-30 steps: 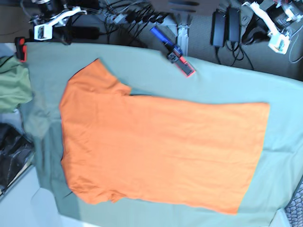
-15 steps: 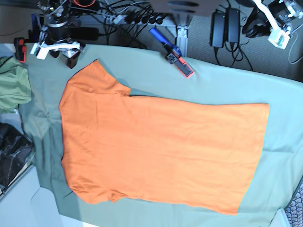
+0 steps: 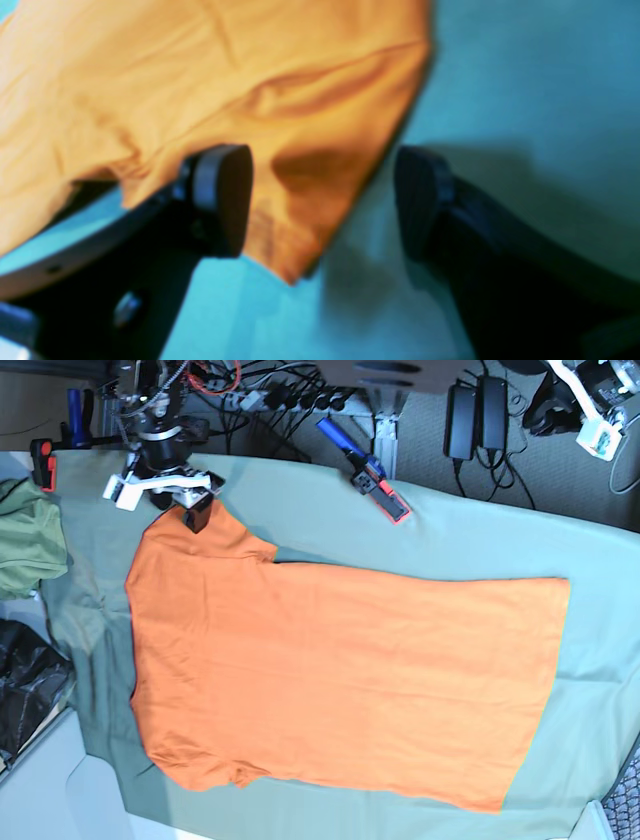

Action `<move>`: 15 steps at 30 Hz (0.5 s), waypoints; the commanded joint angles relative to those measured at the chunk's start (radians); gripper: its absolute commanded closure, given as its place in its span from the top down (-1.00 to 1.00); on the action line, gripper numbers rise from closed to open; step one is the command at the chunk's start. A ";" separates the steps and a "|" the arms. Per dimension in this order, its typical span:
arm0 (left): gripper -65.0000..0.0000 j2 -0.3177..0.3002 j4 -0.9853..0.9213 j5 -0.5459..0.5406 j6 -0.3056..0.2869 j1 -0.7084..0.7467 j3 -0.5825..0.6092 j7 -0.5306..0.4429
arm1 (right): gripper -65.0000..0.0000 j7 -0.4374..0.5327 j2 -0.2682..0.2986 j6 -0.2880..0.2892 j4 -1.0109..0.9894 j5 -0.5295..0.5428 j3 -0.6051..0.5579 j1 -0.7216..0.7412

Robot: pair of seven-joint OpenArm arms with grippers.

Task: Fold the T-shirt properly
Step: 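Grasp the shirt's shoulder corners with the right and left grippers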

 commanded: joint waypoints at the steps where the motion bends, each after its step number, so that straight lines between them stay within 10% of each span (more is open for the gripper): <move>1: -0.57 -0.006 0.016 -0.014 -0.010 0.015 -0.006 -0.026 | 0.36 0.010 0.001 -0.008 0.005 -0.014 -0.006 0.013; 9: -0.45 -0.027 0.016 -0.067 0.029 -0.006 -0.006 -0.037 | 0.27 0.011 -0.032 -0.016 -0.035 -0.148 -0.014 0.086; 13: -0.13 -0.037 0.016 -0.066 0.029 -0.060 -0.015 -0.039 | -0.87 0.011 -0.032 -0.016 -0.035 -0.209 -0.014 0.093; 15: 0.00 -0.037 0.016 -0.066 0.029 -0.087 -0.027 -0.040 | -1.00 0.011 -0.031 -0.016 -0.035 -0.209 -0.014 0.090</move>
